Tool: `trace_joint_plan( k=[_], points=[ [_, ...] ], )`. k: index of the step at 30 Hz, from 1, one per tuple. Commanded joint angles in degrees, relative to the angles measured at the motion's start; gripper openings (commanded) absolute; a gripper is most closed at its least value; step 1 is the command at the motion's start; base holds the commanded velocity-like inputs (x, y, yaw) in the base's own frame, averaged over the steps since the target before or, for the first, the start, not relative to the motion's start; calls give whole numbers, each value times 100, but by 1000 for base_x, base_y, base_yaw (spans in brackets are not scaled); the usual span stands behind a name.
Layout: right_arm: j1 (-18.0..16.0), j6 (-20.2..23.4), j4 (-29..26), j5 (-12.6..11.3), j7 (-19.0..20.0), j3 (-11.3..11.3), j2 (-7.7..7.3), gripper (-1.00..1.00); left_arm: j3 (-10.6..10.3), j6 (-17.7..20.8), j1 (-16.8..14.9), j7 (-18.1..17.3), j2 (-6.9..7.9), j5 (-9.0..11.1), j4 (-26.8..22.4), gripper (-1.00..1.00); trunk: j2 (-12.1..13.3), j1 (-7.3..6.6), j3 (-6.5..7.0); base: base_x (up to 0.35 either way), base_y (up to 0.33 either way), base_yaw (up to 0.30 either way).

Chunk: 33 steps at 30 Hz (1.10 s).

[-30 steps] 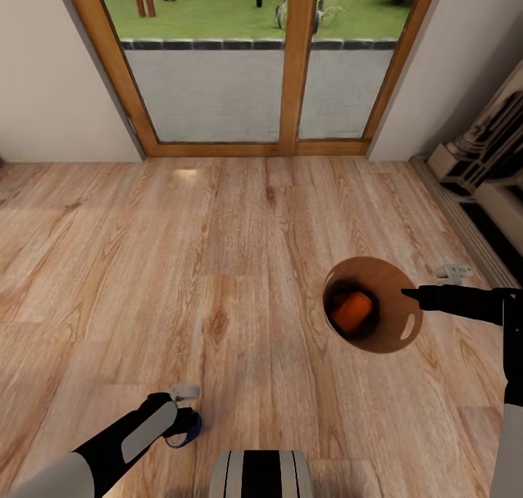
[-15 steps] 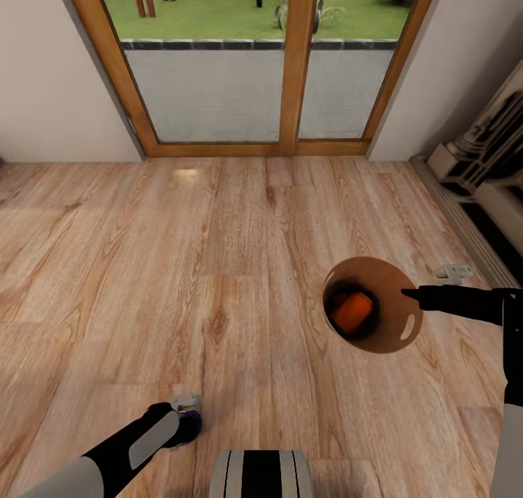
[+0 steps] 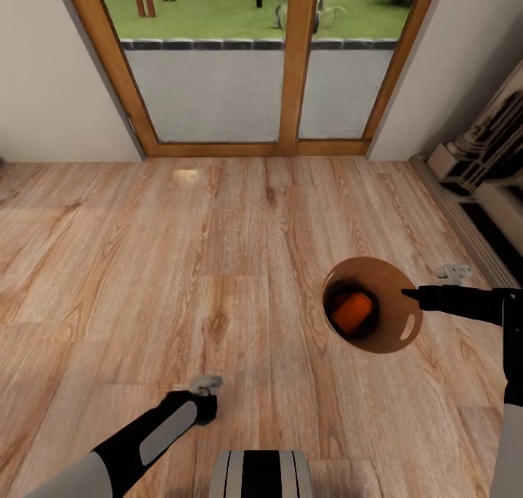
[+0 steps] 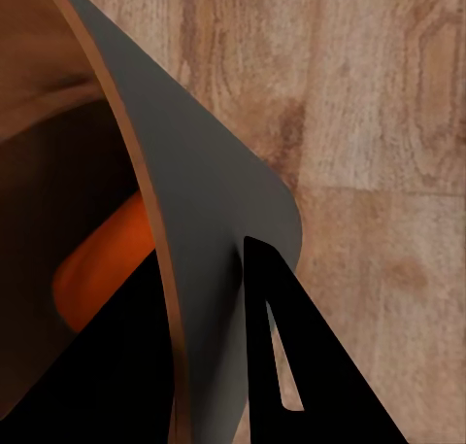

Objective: Put the three can of soda from the living room inside the tash can in the kitchen.

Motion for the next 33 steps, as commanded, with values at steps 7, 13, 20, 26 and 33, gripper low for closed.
trace_joint_plan(
  k=[7, 13, 20, 26, 33],
  points=[
    [-2, 54, 2, -76, 18, -4, 1, -100, -473, 539, 11, 1576, 206, 83, -2469, -100, 0, 0, 0, 0, 0, 0],
    [-1, 54, 7, -69, 18, -5, 1, -100, -594, 559, 11, 1904, 745, 414, -3452, -100, 0, 0, 0, 0, 0, 0],
    [-1, 54, 11, -59, 18, -7, 1, -100, -924, 799, 11, 1753, 804, 462, -3676, -100, 0, 0, 0, 0, 0, 0],
    [-2, 54, 7, -50, -15, 1, -7, -100, -575, 1740, 11, 376, 764, 539, -3696, -100, 0, 0, 0, 0, 0, 0],
    [-4, 54, -1, -56, -60, -4, -8, -100, 764, 2913, 5, -2235, 731, 523, -3697, -100, 0, 0, 0, 0, 0, 0]
  ],
)
